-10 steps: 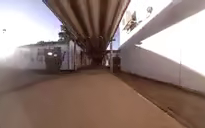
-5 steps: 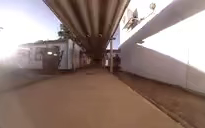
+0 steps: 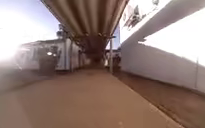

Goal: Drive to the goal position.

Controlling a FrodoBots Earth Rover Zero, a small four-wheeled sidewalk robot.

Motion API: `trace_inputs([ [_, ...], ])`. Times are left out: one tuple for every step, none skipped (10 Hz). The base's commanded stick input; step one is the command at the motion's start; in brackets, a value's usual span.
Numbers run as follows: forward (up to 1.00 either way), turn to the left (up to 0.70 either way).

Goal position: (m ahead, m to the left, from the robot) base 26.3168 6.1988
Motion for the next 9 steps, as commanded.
trace_inputs([
  [0.70, 0.00],
  [0.70, 0.00],
  [0.70, 0.00],
  [0.70, 0.00],
  [0.70, 0.00],
  [0.70, 0.00],
  [0.70, 0.00],
  [0.70, 0.00],
  [0.70, 0.00],
])
